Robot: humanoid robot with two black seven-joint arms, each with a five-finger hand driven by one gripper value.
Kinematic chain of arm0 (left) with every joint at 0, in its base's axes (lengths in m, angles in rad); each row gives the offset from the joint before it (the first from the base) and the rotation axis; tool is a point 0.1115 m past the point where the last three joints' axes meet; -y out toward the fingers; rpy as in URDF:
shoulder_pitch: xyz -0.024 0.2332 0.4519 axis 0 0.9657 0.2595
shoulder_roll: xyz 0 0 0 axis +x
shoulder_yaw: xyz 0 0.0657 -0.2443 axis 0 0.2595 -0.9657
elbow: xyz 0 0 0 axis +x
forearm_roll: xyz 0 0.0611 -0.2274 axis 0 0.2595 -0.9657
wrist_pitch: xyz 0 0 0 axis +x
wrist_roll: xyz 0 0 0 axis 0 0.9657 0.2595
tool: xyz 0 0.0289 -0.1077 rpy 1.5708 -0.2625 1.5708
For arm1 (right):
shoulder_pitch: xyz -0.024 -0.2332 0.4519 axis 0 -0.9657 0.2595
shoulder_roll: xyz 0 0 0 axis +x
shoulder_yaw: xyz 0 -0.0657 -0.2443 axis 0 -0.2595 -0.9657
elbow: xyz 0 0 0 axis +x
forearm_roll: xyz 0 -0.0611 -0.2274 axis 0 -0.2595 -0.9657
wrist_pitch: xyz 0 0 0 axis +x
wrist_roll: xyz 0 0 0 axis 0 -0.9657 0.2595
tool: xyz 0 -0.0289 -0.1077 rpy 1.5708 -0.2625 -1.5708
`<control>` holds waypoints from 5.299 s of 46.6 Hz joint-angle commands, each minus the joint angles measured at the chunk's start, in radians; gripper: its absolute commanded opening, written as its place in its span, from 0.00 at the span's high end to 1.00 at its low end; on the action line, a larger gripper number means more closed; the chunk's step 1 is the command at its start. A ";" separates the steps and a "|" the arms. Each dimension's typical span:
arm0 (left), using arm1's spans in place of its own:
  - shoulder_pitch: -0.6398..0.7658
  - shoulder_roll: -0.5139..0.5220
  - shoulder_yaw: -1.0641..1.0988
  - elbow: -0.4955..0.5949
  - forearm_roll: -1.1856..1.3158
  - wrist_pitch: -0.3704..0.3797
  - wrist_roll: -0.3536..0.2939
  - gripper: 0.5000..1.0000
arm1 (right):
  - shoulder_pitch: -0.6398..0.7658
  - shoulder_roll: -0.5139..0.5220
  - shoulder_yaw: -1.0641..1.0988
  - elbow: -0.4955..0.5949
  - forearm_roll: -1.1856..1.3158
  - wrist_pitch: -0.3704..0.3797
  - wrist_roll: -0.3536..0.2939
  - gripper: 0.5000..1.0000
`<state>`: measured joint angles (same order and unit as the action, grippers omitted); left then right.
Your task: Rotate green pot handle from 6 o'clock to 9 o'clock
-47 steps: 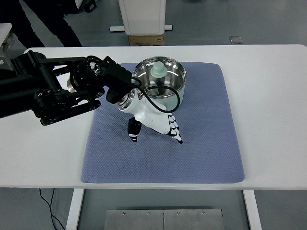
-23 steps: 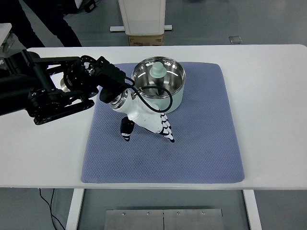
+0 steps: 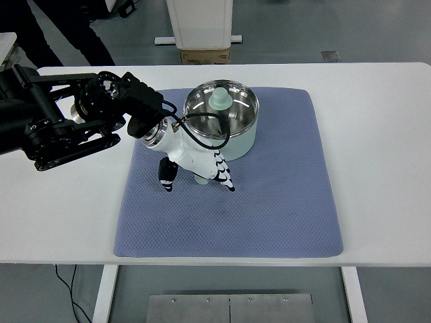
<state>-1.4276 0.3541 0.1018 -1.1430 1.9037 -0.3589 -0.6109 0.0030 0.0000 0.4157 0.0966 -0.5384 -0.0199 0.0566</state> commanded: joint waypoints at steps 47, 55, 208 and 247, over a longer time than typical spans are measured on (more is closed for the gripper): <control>-0.025 0.085 0.062 0.002 0.006 0.000 0.000 0.00 | 0.000 0.000 0.000 0.000 0.000 0.000 0.000 0.00; -0.031 0.101 0.075 0.003 0.014 0.000 0.000 0.00 | 0.000 0.000 0.000 0.000 0.000 0.000 0.000 0.00; -0.094 0.195 0.056 0.193 -1.299 0.256 0.000 0.00 | 0.000 0.000 0.000 0.000 0.000 0.000 0.000 0.00; 0.249 0.120 -0.280 0.287 -2.019 0.356 0.000 0.00 | 0.000 0.000 0.000 0.000 0.000 0.000 0.000 0.00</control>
<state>-1.2117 0.4747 -0.1377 -0.8642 -0.1139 -0.0058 -0.6108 0.0031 0.0000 0.4157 0.0967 -0.5384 -0.0199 0.0569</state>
